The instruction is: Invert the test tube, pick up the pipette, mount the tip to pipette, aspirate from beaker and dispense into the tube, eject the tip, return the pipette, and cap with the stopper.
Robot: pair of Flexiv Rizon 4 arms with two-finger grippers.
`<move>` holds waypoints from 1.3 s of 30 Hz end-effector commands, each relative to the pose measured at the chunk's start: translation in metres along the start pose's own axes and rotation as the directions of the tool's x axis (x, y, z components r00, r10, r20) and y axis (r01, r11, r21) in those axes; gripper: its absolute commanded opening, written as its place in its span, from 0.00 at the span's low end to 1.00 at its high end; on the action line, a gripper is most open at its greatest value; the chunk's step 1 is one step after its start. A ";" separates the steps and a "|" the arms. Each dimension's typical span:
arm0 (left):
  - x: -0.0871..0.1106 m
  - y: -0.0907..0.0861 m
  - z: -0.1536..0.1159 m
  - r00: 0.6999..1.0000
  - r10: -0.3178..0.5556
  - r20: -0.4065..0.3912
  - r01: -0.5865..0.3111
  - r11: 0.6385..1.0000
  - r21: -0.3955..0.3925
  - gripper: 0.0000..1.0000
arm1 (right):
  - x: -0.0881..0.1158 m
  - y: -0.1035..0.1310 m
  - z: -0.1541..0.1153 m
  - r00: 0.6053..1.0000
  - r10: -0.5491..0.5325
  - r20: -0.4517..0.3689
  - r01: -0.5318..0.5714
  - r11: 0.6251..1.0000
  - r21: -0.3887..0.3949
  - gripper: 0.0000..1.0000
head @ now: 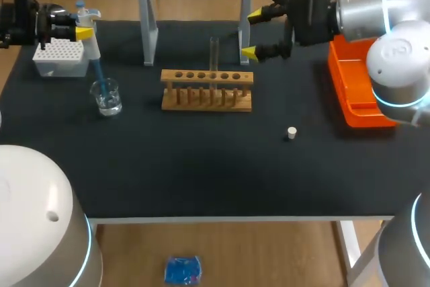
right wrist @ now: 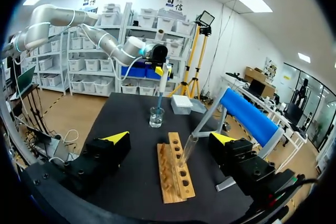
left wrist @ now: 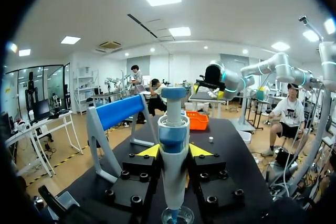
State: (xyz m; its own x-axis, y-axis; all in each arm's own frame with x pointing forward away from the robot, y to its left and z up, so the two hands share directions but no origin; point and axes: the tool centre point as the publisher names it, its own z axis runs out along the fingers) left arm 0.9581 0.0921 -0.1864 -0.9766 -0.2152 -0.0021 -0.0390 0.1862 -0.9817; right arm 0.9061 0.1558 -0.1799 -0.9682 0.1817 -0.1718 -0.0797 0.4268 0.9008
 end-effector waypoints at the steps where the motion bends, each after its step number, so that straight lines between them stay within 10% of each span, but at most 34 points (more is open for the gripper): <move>1: 0.001 -0.001 0.000 1.000 -0.001 0.001 0.001 1.000 -0.002 0.00 | 0.000 -0.020 0.009 1.000 0.005 0.006 -0.005 0.999 -0.038 1.00; 39: 0.001 -0.001 0.000 1.000 -0.001 0.001 0.001 1.000 -0.002 0.00 | -0.016 -0.050 0.019 0.998 0.056 -0.002 -0.056 0.997 -0.044 1.00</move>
State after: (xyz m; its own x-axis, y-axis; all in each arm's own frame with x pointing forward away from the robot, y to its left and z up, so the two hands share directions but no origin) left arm 0.9580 0.0921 -0.1864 -0.9766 -0.2153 -0.0020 -0.0390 0.1862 -0.9817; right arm 0.9303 0.1492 -0.2300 -0.9714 0.2045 -0.1203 -0.0355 0.3762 0.9259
